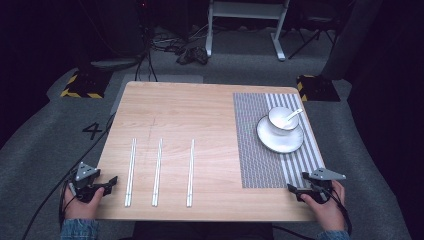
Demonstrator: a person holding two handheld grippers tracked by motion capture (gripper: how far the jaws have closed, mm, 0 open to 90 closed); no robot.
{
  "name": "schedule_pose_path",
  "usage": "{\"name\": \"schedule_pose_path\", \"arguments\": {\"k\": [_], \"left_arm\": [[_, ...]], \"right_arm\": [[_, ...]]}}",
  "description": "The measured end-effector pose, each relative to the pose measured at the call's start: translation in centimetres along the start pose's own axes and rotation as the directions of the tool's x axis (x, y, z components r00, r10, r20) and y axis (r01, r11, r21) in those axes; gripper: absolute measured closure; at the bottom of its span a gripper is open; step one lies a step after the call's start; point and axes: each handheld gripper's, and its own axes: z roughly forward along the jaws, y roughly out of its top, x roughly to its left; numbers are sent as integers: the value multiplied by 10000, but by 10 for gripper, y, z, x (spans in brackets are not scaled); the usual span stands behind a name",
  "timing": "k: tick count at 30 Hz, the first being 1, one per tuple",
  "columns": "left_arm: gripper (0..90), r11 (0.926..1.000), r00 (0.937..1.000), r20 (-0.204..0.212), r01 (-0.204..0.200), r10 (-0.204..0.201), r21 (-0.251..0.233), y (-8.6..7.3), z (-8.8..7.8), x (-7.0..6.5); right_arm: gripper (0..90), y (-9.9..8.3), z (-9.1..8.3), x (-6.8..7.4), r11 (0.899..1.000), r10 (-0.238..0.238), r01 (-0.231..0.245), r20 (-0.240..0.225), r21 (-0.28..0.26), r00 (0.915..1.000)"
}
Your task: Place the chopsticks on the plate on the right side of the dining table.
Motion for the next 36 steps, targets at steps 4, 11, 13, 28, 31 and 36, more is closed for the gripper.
{"name": "schedule_pose_path", "arguments": {"k": [4,11,13,28,31,36], "left_arm": [[283,10000,10000,5,-3,3,7,0,0,0],[283,10000,10000,13,-21,21,-5,0,0,0],[283,10000,10000,10,-22,22,-6,0,0,0],[280,10000,10000,-53,59,-58,77,1,0,-3],[280,9999,10000,-65,75,-74,67,1,0,-4],[278,10000,10000,-56,67,-66,67,0,0,-4]], "right_arm": [[244,1,1,3,10000,-46,47,22,-65,10000],[292,12,-3,10,9999,131,-129,184,-103,9997],[321,21,-5,17,9996,103,-102,51,-253,9999],[315,98,31,83,9880,-1533,1543,-957,28,9835],[327,109,41,96,9852,-1690,1715,-1365,66,9761],[314,127,52,117,9845,-1729,1755,-1732,-1,9696]]}}
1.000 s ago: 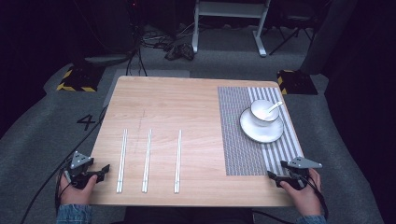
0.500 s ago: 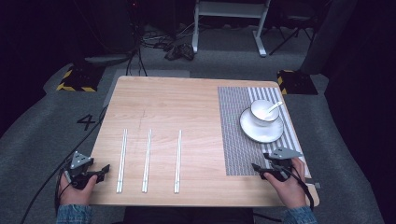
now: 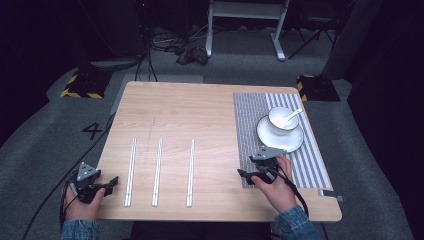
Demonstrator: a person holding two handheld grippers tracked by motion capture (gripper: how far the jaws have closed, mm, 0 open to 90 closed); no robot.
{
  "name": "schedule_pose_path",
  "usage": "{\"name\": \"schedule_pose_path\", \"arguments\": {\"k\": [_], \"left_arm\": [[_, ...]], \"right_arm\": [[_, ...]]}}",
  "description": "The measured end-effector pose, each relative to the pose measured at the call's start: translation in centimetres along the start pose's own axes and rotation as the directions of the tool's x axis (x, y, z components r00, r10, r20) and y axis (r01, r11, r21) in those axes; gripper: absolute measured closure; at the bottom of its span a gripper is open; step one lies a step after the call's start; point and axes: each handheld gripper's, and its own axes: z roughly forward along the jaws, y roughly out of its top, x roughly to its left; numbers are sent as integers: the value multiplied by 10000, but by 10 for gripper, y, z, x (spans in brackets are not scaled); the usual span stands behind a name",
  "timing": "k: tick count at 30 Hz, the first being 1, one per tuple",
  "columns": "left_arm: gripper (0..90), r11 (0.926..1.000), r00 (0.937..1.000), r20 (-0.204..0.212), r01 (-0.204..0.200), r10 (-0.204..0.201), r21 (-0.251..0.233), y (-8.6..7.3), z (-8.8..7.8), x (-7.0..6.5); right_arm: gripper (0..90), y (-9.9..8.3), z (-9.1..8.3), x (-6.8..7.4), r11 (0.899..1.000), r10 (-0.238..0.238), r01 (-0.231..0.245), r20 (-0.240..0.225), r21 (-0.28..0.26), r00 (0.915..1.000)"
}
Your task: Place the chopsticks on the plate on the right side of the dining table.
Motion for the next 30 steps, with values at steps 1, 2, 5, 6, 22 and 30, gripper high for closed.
{"name": "schedule_pose_path", "arguments": {"k": [1,2,5,6,22,30], "left_arm": [[278,10000,10000,2,2,-2,-1,0,0,0],[278,10000,10000,-1,-4,4,-3,0,0,0],[278,10000,10000,7,-40,40,-4,-1,0,0],[278,10000,10000,7,-40,40,-4,-1,0,0],[277,10000,10000,4,-17,17,-42,-1,-1,0],[277,10000,10000,5,-17,17,-43,-1,-1,0]], "right_arm": [[312,4,3,3,10000,-39,39,-9,30,10000],[311,7,6,5,9999,-119,120,-63,68,9999],[308,16,14,13,9995,-266,269,-231,158,9994],[306,19,16,15,9993,-325,330,-269,182,9991],[280,53,52,43,9972,-750,753,-636,15,9951],[291,60,82,60,9961,-768,798,-743,377,9943]]}}
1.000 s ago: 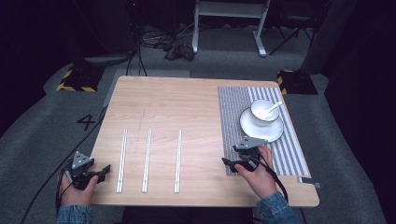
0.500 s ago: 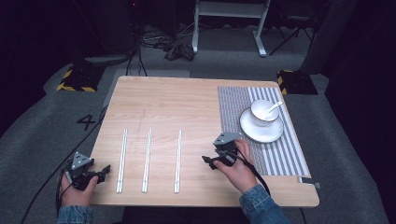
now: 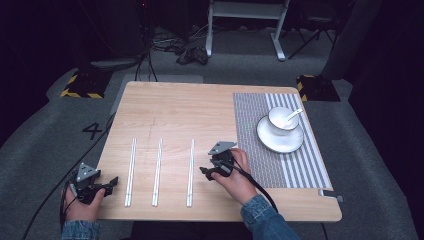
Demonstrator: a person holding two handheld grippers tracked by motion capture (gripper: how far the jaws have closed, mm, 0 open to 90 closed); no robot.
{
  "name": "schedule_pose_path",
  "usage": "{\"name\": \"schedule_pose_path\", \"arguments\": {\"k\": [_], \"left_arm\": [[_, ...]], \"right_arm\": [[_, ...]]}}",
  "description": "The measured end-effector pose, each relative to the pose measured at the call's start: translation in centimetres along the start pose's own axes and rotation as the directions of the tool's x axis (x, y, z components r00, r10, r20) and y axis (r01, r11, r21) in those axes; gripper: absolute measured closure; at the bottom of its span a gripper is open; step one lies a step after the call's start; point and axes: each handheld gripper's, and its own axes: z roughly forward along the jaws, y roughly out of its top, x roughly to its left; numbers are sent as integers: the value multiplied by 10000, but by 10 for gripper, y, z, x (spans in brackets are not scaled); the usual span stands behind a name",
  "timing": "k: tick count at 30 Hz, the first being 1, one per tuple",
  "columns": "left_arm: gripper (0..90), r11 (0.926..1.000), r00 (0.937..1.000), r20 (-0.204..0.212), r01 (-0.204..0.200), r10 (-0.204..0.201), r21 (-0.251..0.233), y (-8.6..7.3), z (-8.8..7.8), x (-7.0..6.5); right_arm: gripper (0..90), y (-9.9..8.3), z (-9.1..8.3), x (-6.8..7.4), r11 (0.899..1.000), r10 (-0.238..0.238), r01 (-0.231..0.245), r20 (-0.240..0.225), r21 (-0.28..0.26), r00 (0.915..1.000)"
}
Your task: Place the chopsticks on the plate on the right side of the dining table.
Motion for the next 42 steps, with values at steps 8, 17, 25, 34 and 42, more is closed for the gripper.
{"name": "schedule_pose_path", "arguments": {"k": [8,17,25,34,42], "left_arm": [[277,10000,10000,-3,1,-1,-4,0,0,0],[277,10000,10000,0,-1,1,-5,0,0,0],[277,10000,10000,-9,17,-17,-17,0,0,0],[277,10000,10000,-12,8,-8,-21,0,0,0],[277,10000,10000,-4,23,-23,-26,0,0,0]], "right_arm": [[268,8,28,18,9997,-199,198,120,157,9997],[284,10,43,24,9987,-207,198,182,467,9996],[274,8,45,24,9985,-113,98,279,547,9995],[298,2,41,17,9974,239,-279,597,667,9979],[409,-8,29,6,9884,1173,-1265,1067,837,9873]]}}
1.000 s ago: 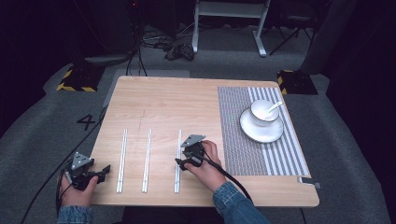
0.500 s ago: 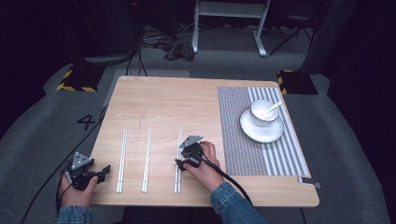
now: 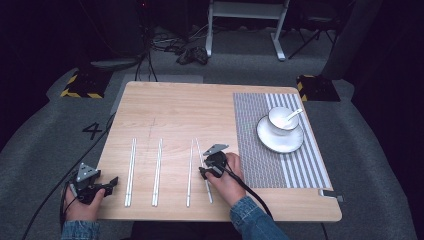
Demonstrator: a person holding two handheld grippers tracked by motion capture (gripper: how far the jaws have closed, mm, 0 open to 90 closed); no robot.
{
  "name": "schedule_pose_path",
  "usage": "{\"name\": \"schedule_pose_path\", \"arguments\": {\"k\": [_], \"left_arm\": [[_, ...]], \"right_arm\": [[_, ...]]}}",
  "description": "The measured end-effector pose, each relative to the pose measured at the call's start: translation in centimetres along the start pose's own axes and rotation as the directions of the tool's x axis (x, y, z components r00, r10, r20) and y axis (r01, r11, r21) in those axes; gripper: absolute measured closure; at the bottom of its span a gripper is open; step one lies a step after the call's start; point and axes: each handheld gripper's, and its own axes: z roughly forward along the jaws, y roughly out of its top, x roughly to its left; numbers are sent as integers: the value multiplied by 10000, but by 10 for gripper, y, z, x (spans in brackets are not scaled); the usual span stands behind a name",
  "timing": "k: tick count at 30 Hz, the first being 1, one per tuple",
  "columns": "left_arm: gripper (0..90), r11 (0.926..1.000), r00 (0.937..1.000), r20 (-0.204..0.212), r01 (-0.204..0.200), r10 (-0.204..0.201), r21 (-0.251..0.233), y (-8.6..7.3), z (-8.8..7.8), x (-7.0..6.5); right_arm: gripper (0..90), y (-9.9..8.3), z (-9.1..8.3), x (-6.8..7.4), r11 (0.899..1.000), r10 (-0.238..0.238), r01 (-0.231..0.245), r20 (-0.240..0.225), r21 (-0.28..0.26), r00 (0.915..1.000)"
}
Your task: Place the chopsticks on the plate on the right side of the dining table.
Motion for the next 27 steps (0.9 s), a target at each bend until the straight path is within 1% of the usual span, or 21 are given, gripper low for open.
{"name": "schedule_pose_path", "arguments": {"k": [1,2,4,5,6,7,9,10,11,13,18,27], "left_arm": [[277,10000,10000,0,0,0,0,0,0,0],[277,10000,10000,4,-17,17,-27,0,0,0],[277,10000,10000,7,-16,16,-33,0,0,0],[277,10000,10000,7,-16,16,-33,0,0,0],[277,10000,10000,5,-13,13,-34,0,0,0],[277,10000,10000,6,-14,14,-34,0,0,0],[277,10000,10000,6,-15,15,-34,0,0,0],[277,10000,10000,6,-15,15,-34,0,0,0],[277,10000,10000,7,-16,16,-33,0,0,0],[277,10000,10000,7,-16,16,-33,0,0,0],[277,10000,10000,7,-15,15,-32,0,0,0],[277,10000,10000,16,-1,1,-27,0,0,0]], "right_arm": [[409,0,0,0,10000,0,0,0,0,10000],[414,-2,-2,-6,9997,224,-224,159,6,9996],[421,-4,-3,-9,9993,381,-381,257,7,9989],[421,-4,-3,-9,9993,381,-381,257,7,9989],[432,-5,-4,-12,9984,556,-557,356,19,9978],[432,-5,-4,-12,9984,556,-557,356,19,9978],[440,-7,-6,-16,9973,732,-735,546,30,9958],[440,-7,-6,-16,9973,732,-735,546,30,9958],[438,-8,-6,-19,9958,913,-913,618,-29,9939],[437,-9,-7,-20,9944,1056,-1055,612,-46,9925],[449,-14,-12,-18,9949,1002,-1008,629,71,9930],[548,-39,-34,-11,9956,928,-937,771,83,9927]]}}
